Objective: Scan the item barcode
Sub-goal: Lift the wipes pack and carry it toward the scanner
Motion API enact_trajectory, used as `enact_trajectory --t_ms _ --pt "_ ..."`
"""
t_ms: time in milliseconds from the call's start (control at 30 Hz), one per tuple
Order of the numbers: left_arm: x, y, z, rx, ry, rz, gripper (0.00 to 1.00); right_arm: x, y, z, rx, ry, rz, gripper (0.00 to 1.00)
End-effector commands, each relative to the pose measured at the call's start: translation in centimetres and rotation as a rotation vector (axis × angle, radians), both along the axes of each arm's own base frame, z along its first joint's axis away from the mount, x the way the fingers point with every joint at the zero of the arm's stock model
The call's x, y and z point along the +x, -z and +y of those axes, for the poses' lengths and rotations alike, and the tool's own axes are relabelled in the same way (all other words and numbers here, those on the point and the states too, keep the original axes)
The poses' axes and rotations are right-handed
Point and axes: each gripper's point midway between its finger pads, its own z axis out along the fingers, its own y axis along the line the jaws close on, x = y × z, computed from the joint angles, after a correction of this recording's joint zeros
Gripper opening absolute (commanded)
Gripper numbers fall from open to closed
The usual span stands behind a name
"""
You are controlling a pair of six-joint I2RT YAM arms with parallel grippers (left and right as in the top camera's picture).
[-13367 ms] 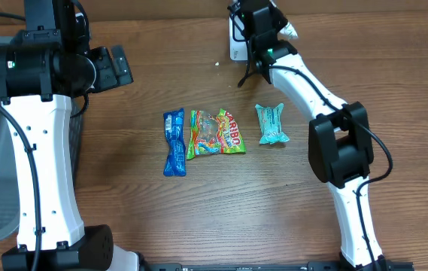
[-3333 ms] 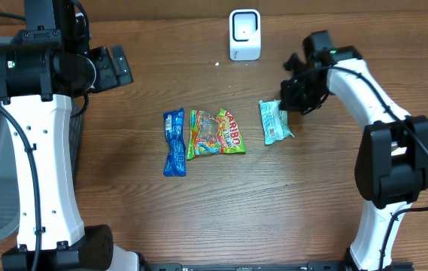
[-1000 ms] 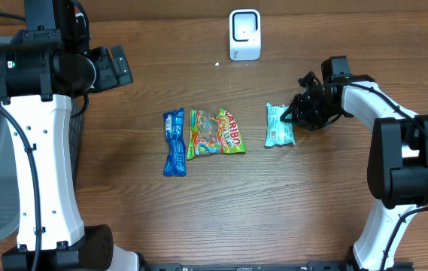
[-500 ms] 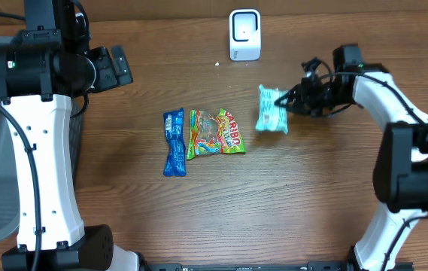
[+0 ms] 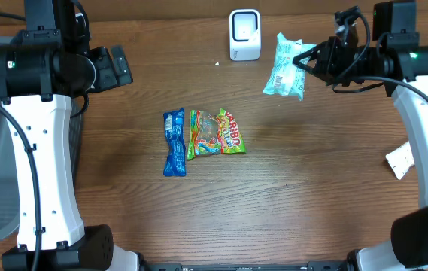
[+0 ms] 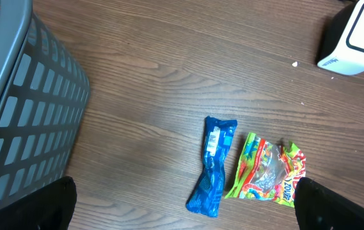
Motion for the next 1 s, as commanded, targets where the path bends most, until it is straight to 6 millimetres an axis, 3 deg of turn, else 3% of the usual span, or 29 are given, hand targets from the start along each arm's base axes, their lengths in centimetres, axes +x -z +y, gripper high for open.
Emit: enact_trajectory --t_ms 0,167,367,533,667,767,967 --pt "0.1 -0.8 0.0 0.013 0.008 -0.023 1.0 -0.2 -3.2 -0.7 -0.048 0.051 -0.097 0.04" --pt "0.1 -0.7 0.0 0.013 0.008 -0.023 1.0 0.2 -3.1 -0.1 -0.089 0.056 -0.128 0.04" --pt "0.1 -0.8 0.0 0.013 0.008 -0.023 1.0 1.4 -3.8 2.1 -0.159 0.061 -0.232 0.04" --pt "0.1 -0.7 0.0 0.013 0.008 -0.022 1.0 3.5 -3.7 2.5 -0.367 0.206 -0.341 0.04" --pt "0.1 -0.7 0.0 0.013 0.008 -0.023 1.0 4.0 -4.3 3.8 -0.496 0.247 -0.44 0.03" --pt "0.1 -0.7 0.0 0.013 0.008 -0.023 1.0 4.3 -5.9 4.1 -0.532 0.302 -0.491 0.03" --pt "0.1 -0.8 0.0 0.013 0.008 -0.023 1.0 6.1 -11.9 3.6 -0.574 0.358 -0.62 0.03"
